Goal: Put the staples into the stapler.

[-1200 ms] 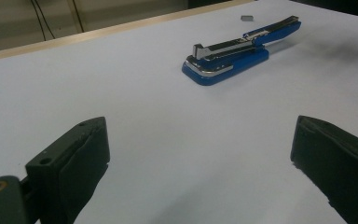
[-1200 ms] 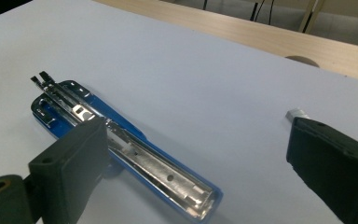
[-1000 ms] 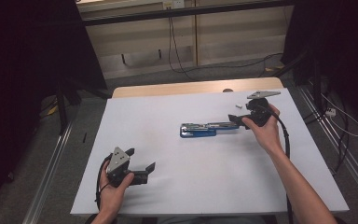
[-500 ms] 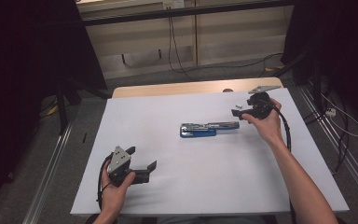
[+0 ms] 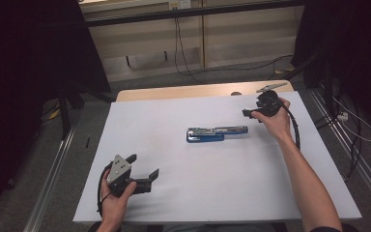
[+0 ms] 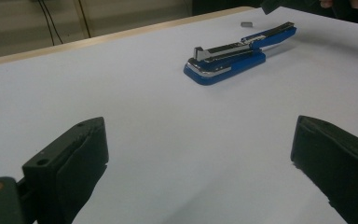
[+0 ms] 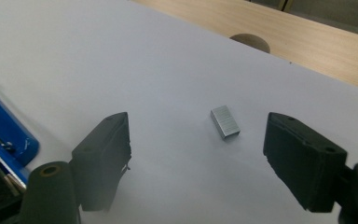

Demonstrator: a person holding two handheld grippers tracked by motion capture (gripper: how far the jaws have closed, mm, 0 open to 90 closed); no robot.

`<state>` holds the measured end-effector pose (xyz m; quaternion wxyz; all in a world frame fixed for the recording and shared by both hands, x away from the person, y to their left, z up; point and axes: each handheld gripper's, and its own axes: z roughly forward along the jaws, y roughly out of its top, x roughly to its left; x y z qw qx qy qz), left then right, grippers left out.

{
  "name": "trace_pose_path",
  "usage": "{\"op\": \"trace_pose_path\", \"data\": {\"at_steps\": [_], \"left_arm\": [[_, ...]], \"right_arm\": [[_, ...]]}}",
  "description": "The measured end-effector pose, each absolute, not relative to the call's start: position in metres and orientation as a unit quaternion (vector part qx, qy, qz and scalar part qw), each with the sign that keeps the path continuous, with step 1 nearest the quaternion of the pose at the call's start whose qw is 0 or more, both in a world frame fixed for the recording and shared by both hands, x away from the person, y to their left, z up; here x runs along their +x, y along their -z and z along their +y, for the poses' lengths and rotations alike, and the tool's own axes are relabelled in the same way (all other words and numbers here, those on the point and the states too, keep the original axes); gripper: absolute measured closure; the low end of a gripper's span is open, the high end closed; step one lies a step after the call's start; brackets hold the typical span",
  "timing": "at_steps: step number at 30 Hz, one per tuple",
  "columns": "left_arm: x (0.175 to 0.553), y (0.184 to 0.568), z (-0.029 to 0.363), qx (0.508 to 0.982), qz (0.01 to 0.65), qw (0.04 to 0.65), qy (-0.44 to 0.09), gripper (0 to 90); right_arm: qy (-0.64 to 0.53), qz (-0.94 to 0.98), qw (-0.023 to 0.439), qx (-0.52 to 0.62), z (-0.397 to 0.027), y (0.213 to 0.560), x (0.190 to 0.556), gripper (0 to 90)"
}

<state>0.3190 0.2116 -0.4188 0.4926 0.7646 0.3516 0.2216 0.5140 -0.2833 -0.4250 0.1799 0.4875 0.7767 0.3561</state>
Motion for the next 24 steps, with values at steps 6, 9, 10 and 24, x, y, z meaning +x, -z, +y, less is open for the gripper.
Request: {"op": "trace_pose_path", "data": {"at_steps": [6,9,10,24], "left_arm": [[0.321,0.421,0.211,0.769,0.352,0.488,-0.217,4.1],[0.322,0.422,0.211,0.767,0.355,0.488,-0.217,4.1],[0.323,0.422,0.211,0.77,0.354,0.486,-0.215,4.1],[0.322,0.422,0.212,0.767,0.355,0.492,-0.207,4.4]], "right_arm": [[-0.343,0.788,0.171,0.482,-0.28,0.426,0.526,25.4],[-0.329,0.794,0.167,0.483,-0.279,0.427,0.532,26.4],[-0.327,0.794,0.166,0.485,-0.279,0.428,0.534,27.9],[-0.302,0.806,0.163,0.482,-0.28,0.435,0.552,45.9]]}}
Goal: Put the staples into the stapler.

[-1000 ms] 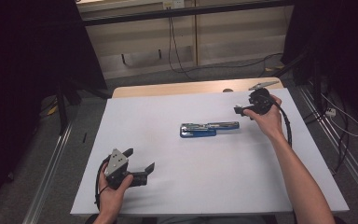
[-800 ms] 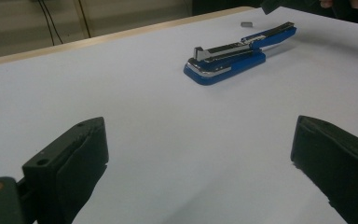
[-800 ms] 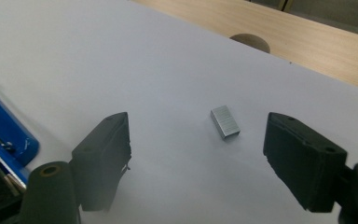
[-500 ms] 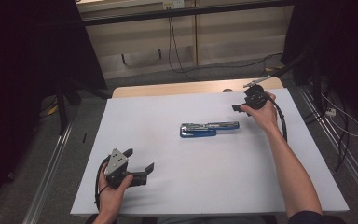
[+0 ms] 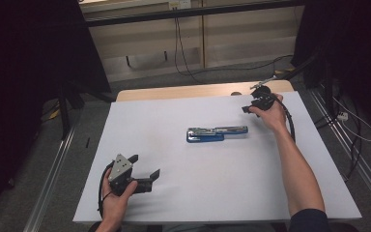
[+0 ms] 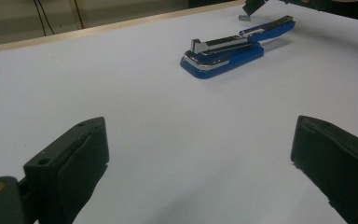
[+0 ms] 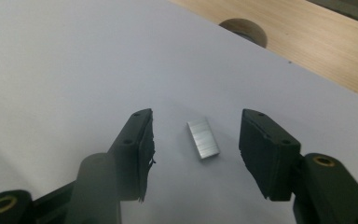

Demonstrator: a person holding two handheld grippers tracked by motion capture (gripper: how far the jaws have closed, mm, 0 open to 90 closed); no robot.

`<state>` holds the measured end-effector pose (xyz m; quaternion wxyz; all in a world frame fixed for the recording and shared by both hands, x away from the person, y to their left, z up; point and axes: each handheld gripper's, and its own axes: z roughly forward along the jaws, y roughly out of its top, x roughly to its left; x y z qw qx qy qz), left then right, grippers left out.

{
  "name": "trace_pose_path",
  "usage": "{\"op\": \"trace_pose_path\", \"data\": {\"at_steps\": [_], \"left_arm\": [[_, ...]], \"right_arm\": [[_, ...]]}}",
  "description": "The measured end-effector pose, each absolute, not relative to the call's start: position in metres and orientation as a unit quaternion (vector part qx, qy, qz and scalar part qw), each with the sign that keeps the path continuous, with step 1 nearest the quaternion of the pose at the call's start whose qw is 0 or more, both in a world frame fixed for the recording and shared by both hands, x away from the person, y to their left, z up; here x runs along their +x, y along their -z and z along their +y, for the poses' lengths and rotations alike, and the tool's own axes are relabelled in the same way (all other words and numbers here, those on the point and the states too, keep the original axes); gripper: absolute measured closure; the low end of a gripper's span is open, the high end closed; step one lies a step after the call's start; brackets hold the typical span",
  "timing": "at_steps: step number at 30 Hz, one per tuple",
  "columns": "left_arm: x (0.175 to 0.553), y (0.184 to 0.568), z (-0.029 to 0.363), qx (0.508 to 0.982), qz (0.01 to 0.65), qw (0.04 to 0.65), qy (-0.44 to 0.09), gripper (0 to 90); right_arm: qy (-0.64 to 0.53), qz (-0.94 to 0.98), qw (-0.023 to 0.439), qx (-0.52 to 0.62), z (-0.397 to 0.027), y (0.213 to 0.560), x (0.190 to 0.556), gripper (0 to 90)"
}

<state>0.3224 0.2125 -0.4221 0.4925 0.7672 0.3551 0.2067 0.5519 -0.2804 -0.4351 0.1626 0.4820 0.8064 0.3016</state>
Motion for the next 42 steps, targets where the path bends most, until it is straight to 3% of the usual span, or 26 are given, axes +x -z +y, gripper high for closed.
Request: {"op": "trace_pose_path", "data": {"at_steps": [7,15,20,26,42], "left_arm": [[0.322,0.422,0.213,0.767,0.357,0.493,-0.203,4.3],[0.322,0.423,0.212,0.768,0.356,0.493,-0.203,4.3],[0.322,0.422,0.213,0.769,0.355,0.493,-0.2,4.3],[0.322,0.423,0.212,0.771,0.354,0.491,-0.2,4.3],[0.322,0.423,0.213,0.771,0.353,0.491,-0.201,4.3]], "right_arm": [[-0.283,0.819,0.152,0.475,-0.278,0.437,0.558,59.8],[-0.269,0.827,0.152,0.469,-0.278,0.44,0.562,67.7],[-0.261,0.833,0.15,0.465,-0.277,0.444,0.563,67.8],[-0.265,0.833,0.142,0.465,-0.275,0.444,0.563,75.6],[-0.253,0.832,0.137,0.474,-0.272,0.442,0.565,78.9]]}}
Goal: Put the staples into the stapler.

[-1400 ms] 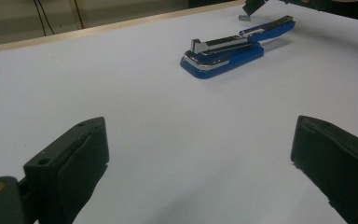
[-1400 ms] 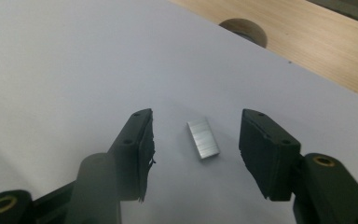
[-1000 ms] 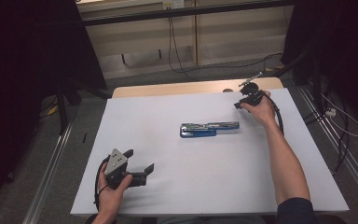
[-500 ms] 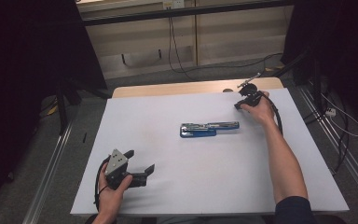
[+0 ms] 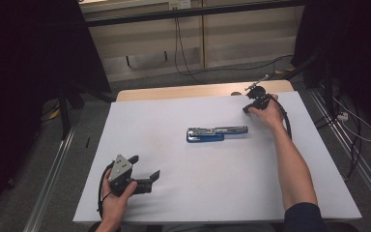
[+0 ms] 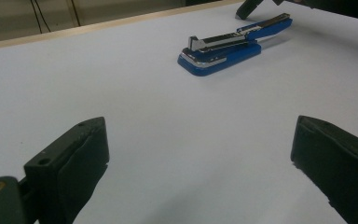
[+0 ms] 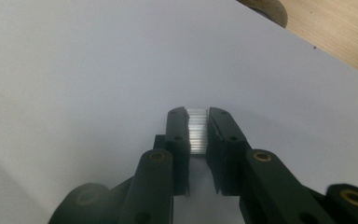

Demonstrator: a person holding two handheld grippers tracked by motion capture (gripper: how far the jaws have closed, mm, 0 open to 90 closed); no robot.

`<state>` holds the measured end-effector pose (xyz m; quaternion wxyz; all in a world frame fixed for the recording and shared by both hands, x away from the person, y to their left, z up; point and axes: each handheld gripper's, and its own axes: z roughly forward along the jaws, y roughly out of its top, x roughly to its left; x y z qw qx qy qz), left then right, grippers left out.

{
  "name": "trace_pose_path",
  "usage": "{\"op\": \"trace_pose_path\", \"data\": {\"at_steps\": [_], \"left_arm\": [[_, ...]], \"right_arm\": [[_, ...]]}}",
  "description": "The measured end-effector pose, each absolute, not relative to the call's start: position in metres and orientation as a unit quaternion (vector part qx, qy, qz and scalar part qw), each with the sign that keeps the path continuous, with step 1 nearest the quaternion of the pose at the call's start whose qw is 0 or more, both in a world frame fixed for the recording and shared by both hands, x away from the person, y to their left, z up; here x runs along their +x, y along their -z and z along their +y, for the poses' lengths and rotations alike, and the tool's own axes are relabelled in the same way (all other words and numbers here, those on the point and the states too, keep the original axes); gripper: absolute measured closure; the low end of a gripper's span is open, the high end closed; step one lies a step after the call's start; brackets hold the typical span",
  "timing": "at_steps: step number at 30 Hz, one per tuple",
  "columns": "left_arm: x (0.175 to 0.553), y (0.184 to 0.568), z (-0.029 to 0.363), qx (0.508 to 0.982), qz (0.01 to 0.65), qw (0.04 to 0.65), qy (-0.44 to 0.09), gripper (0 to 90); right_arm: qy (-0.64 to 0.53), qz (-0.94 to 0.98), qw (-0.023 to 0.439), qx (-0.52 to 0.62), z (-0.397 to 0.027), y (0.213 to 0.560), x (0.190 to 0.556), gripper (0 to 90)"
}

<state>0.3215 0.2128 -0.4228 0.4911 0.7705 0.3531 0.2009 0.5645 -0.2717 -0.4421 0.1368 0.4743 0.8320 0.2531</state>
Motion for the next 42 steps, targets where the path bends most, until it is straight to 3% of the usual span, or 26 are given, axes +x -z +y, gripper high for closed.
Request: {"op": "trace_pose_path", "data": {"at_steps": [42], "left_arm": [[0.323,0.422,0.212,0.772,0.354,0.489,-0.201,4.3]], "right_arm": [[-0.317,0.831,0.14,0.435,-0.265,0.421,0.533,79.0]]}}
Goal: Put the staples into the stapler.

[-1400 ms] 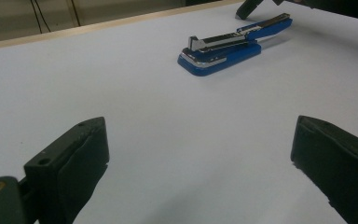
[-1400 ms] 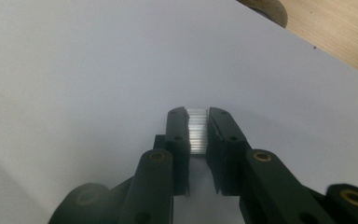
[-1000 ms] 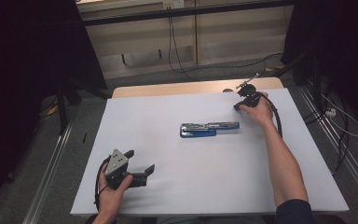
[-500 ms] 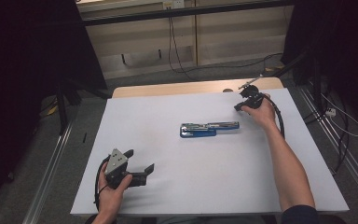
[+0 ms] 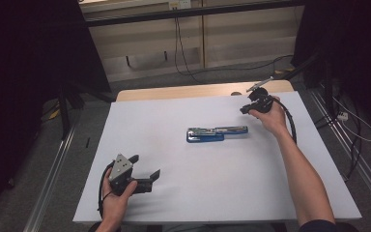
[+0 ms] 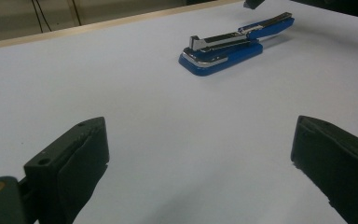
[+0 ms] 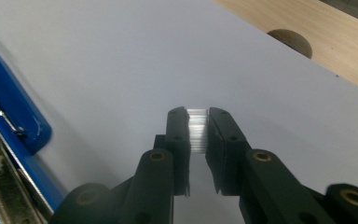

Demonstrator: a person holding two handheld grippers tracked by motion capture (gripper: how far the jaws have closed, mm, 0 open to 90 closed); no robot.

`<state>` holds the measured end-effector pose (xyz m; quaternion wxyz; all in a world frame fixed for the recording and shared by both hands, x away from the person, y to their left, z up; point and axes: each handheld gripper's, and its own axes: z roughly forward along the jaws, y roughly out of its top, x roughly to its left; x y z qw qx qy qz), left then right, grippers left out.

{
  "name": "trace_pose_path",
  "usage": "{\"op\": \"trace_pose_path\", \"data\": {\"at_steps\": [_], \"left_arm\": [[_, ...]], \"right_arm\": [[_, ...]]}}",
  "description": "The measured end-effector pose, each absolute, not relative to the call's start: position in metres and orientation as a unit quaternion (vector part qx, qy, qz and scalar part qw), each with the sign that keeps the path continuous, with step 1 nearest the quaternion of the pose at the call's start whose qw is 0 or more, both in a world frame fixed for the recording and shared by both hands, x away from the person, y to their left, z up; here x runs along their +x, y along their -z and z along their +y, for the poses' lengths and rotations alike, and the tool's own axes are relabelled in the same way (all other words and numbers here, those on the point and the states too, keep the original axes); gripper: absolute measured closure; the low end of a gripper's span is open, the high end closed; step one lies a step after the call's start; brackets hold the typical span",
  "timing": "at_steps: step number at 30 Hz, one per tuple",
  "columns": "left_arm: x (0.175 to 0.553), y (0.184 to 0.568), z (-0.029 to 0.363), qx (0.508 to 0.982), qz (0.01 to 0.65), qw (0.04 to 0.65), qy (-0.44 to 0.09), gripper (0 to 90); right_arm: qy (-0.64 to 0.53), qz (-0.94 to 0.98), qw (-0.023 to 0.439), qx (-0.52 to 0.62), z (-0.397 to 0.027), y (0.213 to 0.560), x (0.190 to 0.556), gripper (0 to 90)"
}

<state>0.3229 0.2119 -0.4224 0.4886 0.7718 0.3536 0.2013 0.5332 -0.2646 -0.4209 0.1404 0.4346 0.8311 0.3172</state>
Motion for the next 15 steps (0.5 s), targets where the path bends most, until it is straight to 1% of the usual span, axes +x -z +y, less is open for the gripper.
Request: {"op": "trace_pose_path", "data": {"at_steps": [10,15], "left_arm": [[0.322,0.422,0.21,0.773,0.349,0.491,-0.198,4.3],[0.322,0.422,0.21,0.775,0.349,0.489,-0.198,4.3]], "right_arm": [[-0.345,0.834,0.137,0.408,-0.257,0.412,0.523,78.9],[-0.352,0.836,0.143,0.397,-0.255,0.408,0.519,78.9]]}}
